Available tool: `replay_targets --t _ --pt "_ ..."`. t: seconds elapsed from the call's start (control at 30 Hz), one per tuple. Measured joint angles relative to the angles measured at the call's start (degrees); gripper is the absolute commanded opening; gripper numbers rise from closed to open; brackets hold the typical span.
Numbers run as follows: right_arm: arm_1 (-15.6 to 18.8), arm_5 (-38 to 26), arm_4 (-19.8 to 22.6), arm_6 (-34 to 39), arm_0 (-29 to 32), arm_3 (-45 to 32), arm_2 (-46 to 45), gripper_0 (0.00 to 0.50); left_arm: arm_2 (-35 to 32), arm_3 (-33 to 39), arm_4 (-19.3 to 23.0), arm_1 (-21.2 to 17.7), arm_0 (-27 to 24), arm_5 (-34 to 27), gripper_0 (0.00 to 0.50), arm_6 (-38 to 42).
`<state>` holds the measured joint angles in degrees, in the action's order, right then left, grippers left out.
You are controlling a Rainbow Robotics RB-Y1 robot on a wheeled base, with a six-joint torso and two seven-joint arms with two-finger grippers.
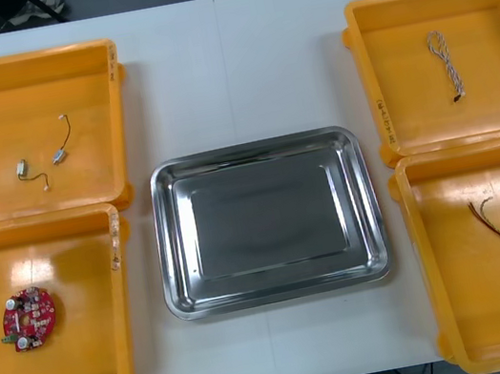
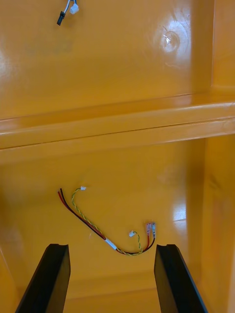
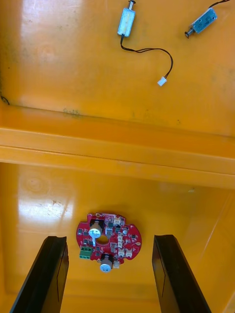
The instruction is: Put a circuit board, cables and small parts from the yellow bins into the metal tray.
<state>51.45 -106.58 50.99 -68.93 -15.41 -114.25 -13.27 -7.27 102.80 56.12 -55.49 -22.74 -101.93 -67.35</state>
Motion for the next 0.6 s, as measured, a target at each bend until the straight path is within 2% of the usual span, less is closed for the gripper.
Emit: replay_targets --t 0.6 --pt "0.0 0.0 0.0 0.0 0.0 0.0 0.0 0.5 0.0 0.0 0.0 0.0 0.0 0.0 0.5 0.0"
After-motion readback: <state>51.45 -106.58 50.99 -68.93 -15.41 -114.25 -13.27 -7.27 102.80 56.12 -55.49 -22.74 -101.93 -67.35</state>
